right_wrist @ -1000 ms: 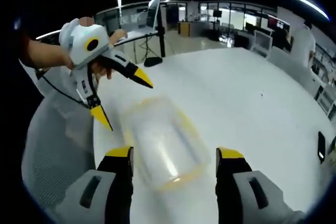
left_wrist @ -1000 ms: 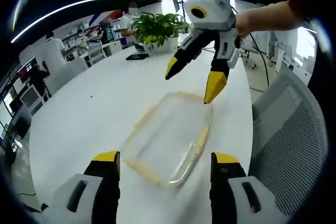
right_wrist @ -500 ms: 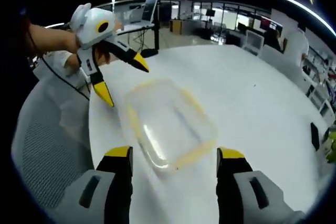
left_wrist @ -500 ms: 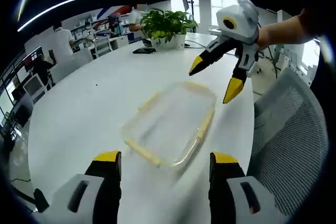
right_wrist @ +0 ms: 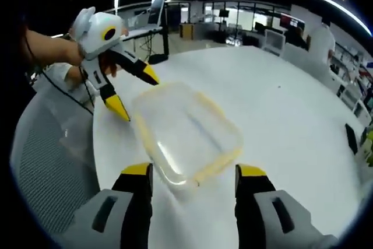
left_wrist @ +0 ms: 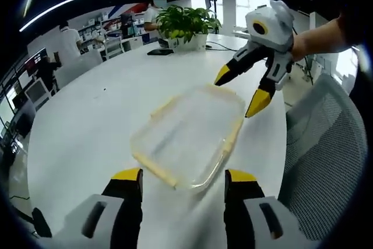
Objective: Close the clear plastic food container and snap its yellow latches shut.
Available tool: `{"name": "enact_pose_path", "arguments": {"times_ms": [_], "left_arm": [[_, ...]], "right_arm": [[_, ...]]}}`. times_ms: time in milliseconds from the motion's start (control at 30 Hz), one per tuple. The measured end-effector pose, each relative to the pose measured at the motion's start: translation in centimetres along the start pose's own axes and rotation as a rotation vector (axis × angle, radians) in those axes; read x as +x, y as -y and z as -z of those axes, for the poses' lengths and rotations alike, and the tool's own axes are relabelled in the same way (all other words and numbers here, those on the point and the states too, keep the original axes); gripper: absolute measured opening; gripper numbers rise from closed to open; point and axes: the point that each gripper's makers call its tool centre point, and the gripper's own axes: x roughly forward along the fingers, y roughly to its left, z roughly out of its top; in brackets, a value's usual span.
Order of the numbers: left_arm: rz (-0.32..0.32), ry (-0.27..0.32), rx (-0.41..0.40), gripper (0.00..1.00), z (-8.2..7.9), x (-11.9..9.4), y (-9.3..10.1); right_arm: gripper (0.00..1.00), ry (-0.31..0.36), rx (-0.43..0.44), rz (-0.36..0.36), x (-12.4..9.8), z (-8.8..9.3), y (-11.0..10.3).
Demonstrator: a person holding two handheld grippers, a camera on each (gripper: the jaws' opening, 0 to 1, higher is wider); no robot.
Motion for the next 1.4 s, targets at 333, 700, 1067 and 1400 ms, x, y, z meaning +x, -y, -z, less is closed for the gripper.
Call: {"name": "enact_pose_path", "arguments": {"times_ms": [333, 700, 1067, 1400], "left_arm": [[-0.002, 0.003, -0.001, 0.45, -0.3, 0.8, -1.0], [-0.002, -0.005, 0.003, 0.45, -1.1, 1.9, -2.9], [-0.006, -0.01, 0.0, 0.45, -1.8, 3.0, -4.8], [-0.009, -0.01, -0.006, 0.45, -2.1, 3.7, -6.0]], "right_arm": [[0.52, -0.004, -0.015, -0.01, 0.9, -0.7, 1.0], [0.51, -0.017, -0.022, -0.007, 1.7, -1.6, 2.9], [0.51, -0.036, -0.031, -0.003, 2.8, -2.4, 4.8], [0.51, -0.045, -0.033, 0.002, 3.6, -2.8, 6.0]]}}
